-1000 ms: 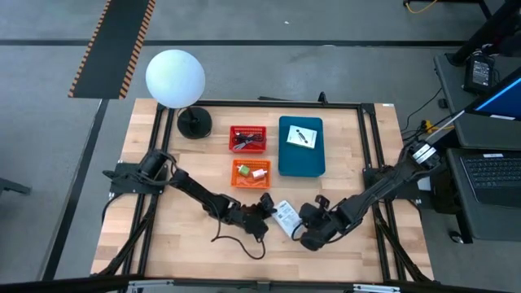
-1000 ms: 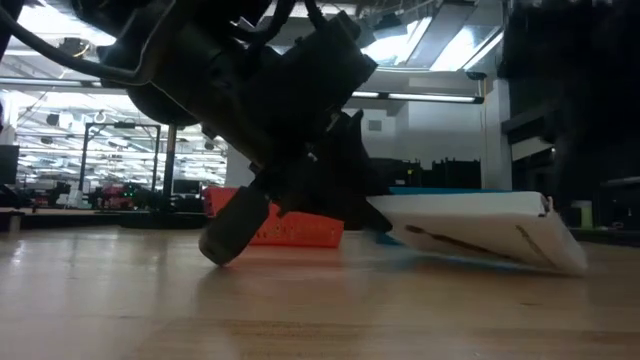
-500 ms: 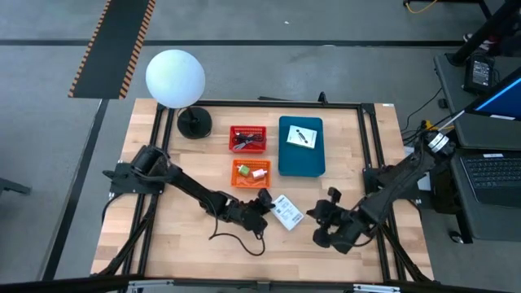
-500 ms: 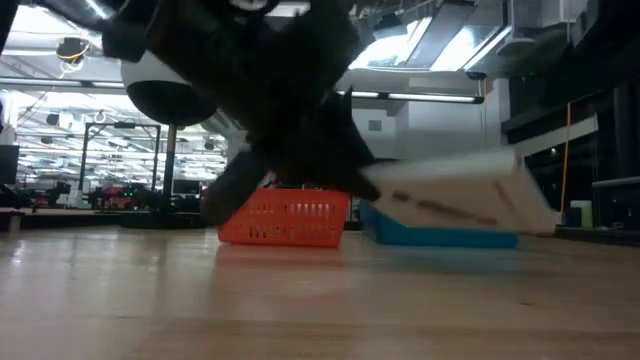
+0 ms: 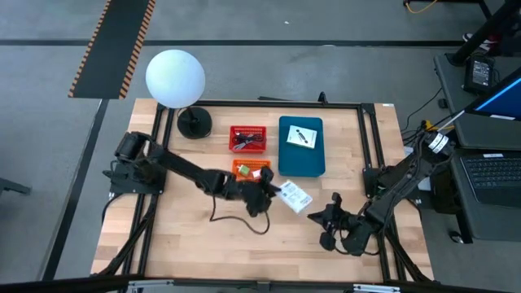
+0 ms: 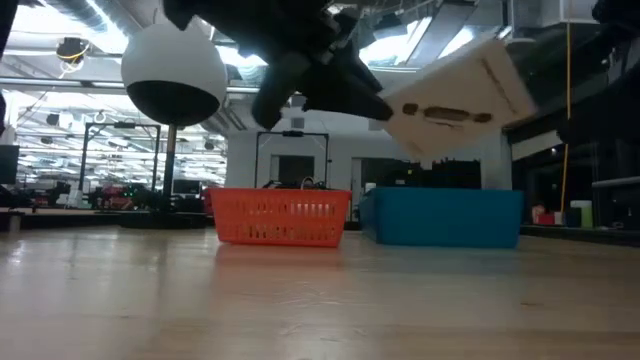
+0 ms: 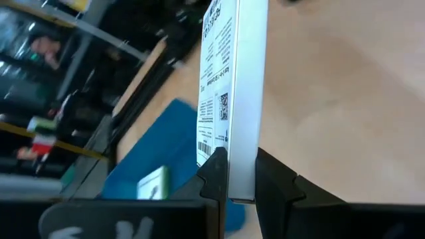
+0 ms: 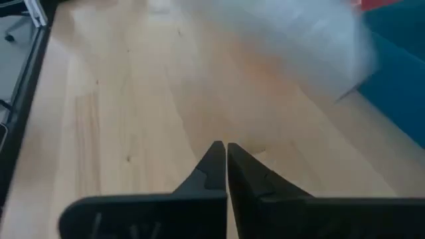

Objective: Pick and place items into bin
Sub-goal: Put the white card reader box into the blue bin

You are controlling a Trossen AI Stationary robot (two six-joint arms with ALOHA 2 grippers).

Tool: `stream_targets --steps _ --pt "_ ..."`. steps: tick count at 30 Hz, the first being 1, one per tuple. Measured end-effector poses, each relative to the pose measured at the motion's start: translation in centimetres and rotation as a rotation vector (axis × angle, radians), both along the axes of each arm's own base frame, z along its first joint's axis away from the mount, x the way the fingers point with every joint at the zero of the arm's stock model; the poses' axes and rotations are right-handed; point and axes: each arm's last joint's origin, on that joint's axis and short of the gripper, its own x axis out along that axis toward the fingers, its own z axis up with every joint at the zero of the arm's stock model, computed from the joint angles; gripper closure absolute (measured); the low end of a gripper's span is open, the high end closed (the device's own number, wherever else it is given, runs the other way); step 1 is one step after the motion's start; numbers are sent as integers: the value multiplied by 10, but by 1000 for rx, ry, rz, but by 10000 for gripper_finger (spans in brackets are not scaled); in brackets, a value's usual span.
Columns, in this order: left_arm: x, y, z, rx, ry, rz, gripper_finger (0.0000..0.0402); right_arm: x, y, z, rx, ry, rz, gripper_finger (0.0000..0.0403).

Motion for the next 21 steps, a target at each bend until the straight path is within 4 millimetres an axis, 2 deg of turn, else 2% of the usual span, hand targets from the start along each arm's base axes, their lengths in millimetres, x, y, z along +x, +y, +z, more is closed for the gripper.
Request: stream_targets --steps 7,10,17,21 --pt "6 30 19 -11 -91 86 359 -8 -13 -19 -33 -22 -4 403" --pt "16 43 23 -19 -81 105 359 -8 -19 -24 -42 -15 -23 403" --pt "44 76 20 -74 -41 188 359 -5 -32 -30 -57 -4 -70 403" --pt "57 93 6 -105 41 256 359 -3 -35 -30 -73 -10 -92 403"
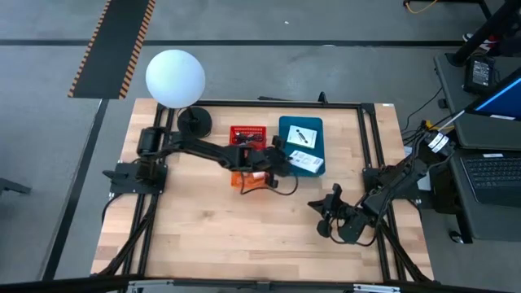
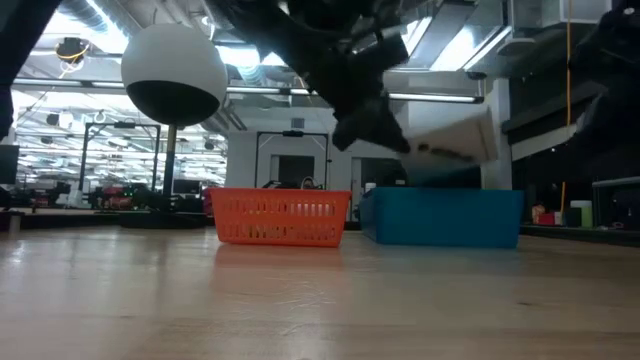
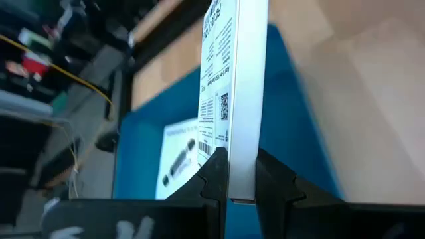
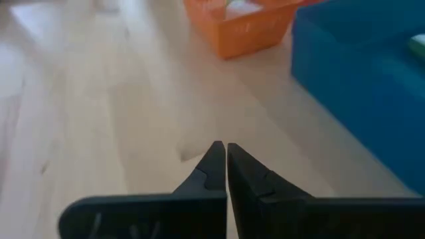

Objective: Pick and place items into bin
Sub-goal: Put the white card reader box into the blue bin, then return to Home Position

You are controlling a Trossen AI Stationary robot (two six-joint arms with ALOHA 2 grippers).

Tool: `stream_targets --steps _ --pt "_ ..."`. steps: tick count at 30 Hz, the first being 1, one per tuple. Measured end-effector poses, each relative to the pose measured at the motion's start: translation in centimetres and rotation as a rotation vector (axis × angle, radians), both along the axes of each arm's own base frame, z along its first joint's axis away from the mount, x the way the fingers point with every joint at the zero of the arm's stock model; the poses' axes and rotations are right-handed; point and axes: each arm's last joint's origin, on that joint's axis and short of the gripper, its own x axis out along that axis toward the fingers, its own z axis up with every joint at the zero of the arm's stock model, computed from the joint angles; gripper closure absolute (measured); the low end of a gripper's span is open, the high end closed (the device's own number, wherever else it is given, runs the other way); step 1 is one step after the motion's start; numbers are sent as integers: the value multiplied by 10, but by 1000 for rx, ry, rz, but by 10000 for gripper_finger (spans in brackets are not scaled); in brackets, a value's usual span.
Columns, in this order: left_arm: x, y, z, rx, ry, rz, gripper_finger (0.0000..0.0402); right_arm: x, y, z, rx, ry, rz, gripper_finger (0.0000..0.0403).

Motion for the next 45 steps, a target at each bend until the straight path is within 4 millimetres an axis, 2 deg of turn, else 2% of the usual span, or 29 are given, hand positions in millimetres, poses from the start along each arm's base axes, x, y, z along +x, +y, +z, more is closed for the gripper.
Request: stream_targets --steps 8,17,26,35,40,45 --pt "17 17 -21 -3 88 48 359 6 -8 1 -61 0 -38 403" --pt "16 21 -24 22 125 91 358 15 -16 3 -121 11 -41 403" --pt "16 20 -24 18 125 90 304 19 -14 6 -92 -25 -31 403" --pt "16 17 -25 -24 113 119 290 20 -14 6 -72 -20 -17 403" --pt "14 5 -15 -90 92 71 300 20 -13 7 -64 -30 -16 403" --pt "-3 -15 12 -203 115 -52 330 22 -12 9 -42 -53 -16 403"
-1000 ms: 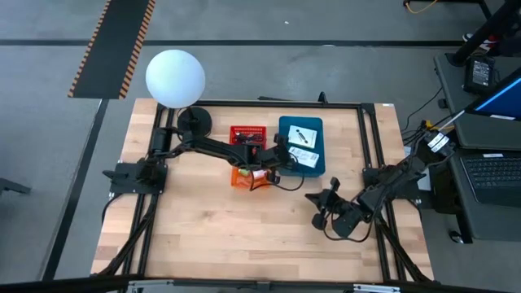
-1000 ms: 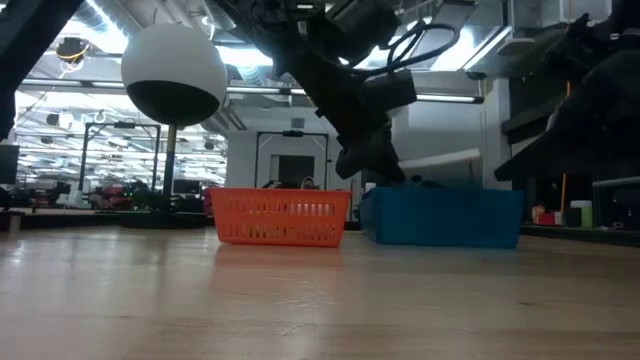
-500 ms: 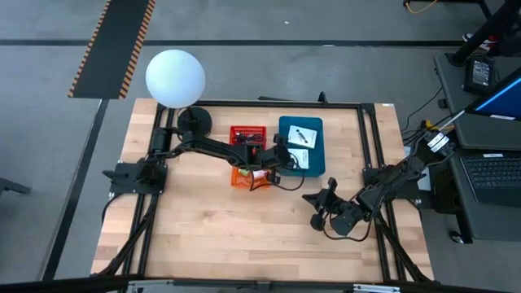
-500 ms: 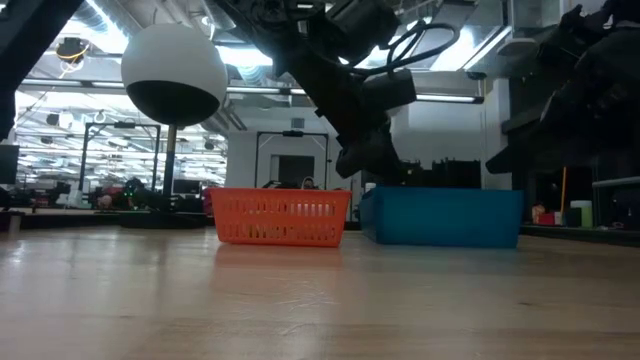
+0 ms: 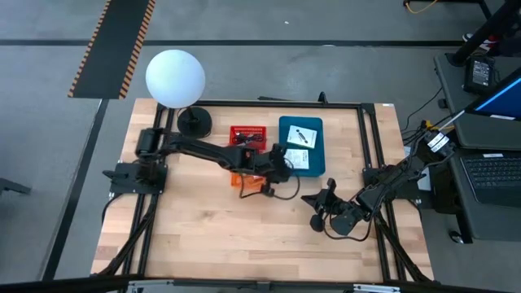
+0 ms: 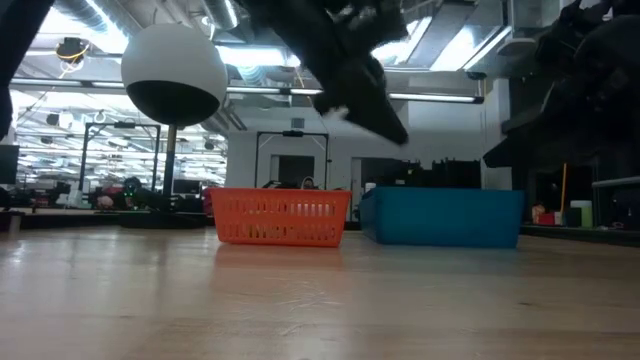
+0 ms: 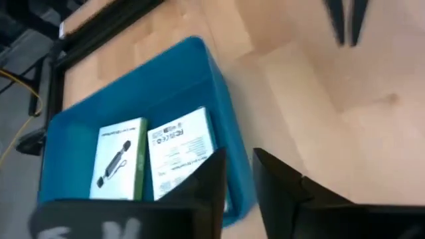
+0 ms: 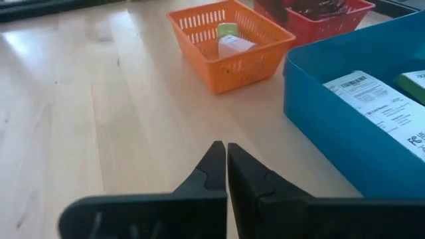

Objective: Pick and place items into bin
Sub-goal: Return to Home Position

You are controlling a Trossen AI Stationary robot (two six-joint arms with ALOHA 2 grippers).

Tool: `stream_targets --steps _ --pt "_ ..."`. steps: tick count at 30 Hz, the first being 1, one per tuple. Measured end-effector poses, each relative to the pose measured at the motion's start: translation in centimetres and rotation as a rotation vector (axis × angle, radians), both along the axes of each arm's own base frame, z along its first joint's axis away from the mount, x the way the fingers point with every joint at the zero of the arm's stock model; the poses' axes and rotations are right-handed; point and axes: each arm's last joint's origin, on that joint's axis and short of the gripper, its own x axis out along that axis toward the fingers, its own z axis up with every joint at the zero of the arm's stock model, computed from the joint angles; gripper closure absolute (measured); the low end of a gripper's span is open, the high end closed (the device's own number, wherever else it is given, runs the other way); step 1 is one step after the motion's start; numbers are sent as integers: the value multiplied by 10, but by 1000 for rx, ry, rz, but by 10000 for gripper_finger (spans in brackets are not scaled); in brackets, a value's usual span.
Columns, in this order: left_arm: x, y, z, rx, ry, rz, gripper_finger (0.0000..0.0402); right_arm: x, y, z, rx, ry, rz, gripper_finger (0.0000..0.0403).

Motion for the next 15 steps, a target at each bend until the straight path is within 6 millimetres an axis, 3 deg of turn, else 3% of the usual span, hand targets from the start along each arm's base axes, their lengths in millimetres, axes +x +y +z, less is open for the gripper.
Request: stream_targets --steps 5,15 --pt "-27 -10 28 -34 -55 3 387 0 2 -1 48 33 59 403" --pt "-107 -30 23 -178 -215 50 400 1 4 0 30 39 95 403"
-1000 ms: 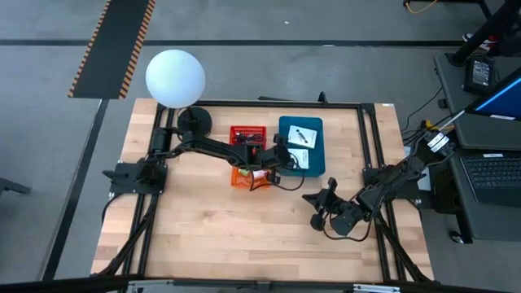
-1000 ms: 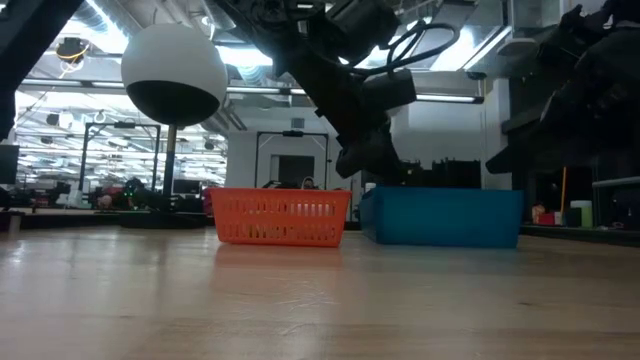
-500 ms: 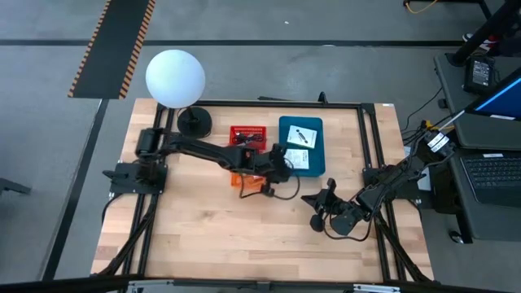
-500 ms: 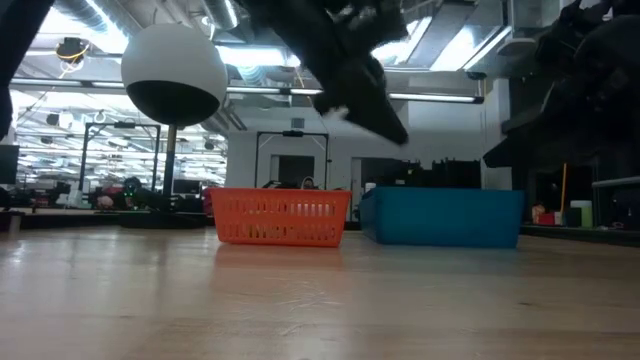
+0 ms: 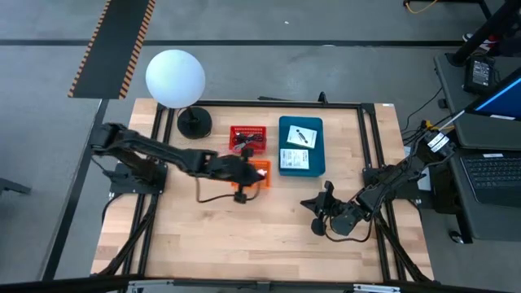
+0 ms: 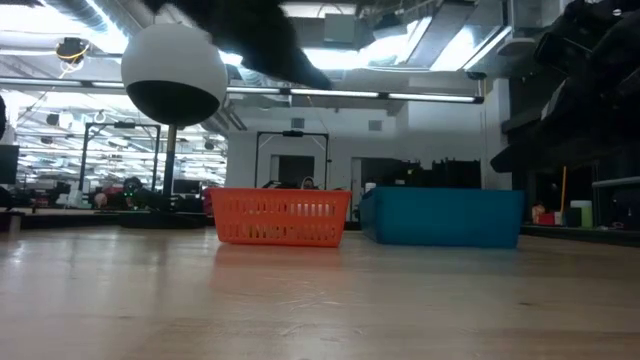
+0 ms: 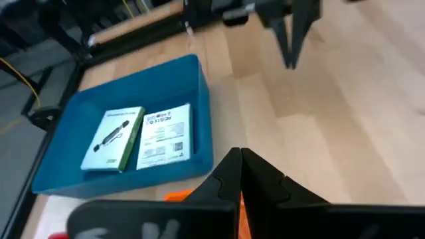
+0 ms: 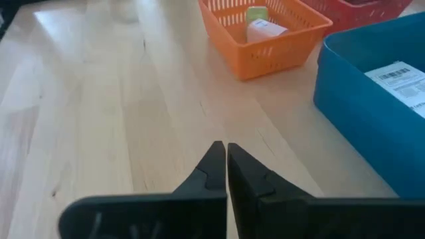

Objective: Pick and place items into bin
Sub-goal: Return to Home Position

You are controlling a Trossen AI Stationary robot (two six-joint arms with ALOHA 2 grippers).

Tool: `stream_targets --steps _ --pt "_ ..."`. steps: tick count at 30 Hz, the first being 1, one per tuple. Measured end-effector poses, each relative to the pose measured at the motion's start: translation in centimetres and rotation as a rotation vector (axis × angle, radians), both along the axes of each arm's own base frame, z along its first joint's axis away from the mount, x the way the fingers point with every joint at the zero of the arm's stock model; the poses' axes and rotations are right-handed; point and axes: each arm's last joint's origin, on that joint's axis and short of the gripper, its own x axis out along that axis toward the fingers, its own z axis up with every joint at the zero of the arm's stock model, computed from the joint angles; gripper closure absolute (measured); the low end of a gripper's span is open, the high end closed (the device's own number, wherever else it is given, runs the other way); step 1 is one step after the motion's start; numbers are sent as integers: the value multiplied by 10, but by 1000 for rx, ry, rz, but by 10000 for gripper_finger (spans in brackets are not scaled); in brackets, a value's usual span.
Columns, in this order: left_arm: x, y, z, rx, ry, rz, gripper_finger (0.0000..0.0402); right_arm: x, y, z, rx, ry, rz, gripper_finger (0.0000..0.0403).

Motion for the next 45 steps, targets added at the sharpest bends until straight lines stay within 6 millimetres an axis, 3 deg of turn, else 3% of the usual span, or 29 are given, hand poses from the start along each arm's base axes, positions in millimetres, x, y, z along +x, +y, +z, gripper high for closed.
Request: stream_targets --steps 7,17,22,31,37,45 --pt "-60 -4 3 -53 -179 -29 400 0 0 0 0 -3 0 402" --pt "-137 14 -47 -129 -386 16 401 1 0 2 -23 -29 -16 402" --pt "-166 24 -55 -150 -505 44 400 2 0 2 -25 -31 -17 402" --pt "-196 33 -73 -192 -575 95 400 7 -11 16 2 -78 -51 402" --pt "-204 36 -76 -201 -566 125 399 2 -22 52 -38 -159 2 402" --pt "-211 40 -76 -196 -564 149 399 -22 -44 95 -64 -195 235 402"
